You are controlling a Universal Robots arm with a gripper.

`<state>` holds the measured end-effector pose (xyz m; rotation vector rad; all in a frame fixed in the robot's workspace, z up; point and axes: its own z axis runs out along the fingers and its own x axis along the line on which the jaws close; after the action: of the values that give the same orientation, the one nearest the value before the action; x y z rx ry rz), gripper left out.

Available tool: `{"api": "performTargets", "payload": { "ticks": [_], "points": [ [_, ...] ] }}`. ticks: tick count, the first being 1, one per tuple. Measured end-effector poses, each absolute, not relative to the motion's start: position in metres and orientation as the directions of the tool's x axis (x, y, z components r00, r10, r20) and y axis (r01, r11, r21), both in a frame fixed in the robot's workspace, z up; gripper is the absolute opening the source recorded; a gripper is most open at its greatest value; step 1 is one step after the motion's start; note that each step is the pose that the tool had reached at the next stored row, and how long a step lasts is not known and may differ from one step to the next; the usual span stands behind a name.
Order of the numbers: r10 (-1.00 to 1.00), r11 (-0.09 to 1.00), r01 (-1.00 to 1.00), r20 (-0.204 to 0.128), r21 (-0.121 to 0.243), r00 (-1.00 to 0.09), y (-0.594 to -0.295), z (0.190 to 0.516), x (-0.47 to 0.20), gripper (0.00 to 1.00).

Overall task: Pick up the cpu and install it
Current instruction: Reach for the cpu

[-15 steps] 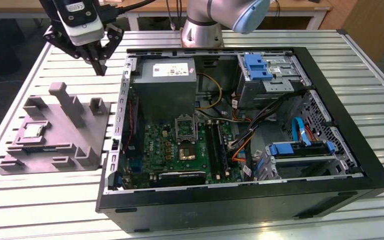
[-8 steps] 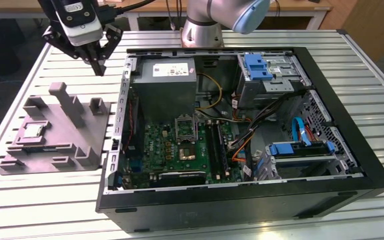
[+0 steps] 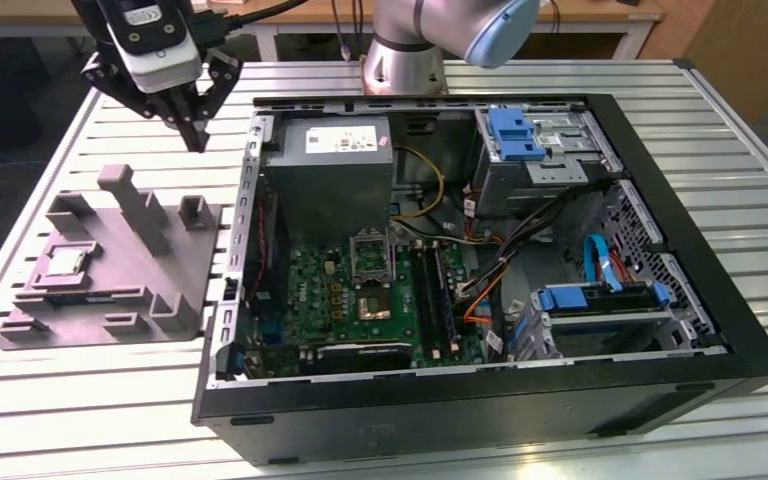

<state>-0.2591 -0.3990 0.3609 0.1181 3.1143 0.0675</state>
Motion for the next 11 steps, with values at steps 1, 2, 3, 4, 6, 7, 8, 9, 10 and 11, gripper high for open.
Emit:
{"api": "performTargets", "payload": {
  "ticks": [1, 2, 3, 4, 6, 7, 8, 9, 10, 11],
  "points": [
    [0.076, 0.996, 0.075, -0.023, 0.044, -0.997, -0.3990, 0.3609, -0.2598, 0.11],
    [0.076, 0.996, 0.075, -0.023, 0.044, -0.997, -0.3990, 0.3608, -0.2605, 0.11],
    [0.076, 0.996, 0.075, -0.023, 0.044, -0.997, -0.3990, 0.3608, -0.2610, 0.11],
    [0.076, 0.996, 0.075, -0.023, 0.044, -0.997, -0.3990, 0.3608, -0.2616, 0.11],
    [0.076, 0.996, 0.075, -0.023, 0.044, -0.997, -0.3990, 0.3606, -0.2626, 0.11],
    [0.076, 0.996, 0.075, -0.023, 0.044, -0.997, -0.3990, 0.3605, -0.2630, 0.11],
    [0.076, 0.996, 0.075, -0.023, 0.044, -0.997, -0.3990, 0.3605, -0.2634, 0.11],
    [0.076, 0.996, 0.075, -0.023, 0.044, -0.997, -0.3990, 0.3605, -0.2638, 0.11],
    [0.076, 0.996, 0.075, -0.023, 0.044, -0.997, -0.3990, 0.3604, -0.2642, 0.11],
    [0.076, 0.996, 0.075, -0.023, 0.044, -0.997, -0.3990, 0.3603, -0.2646, 0.11]
  ]
}}
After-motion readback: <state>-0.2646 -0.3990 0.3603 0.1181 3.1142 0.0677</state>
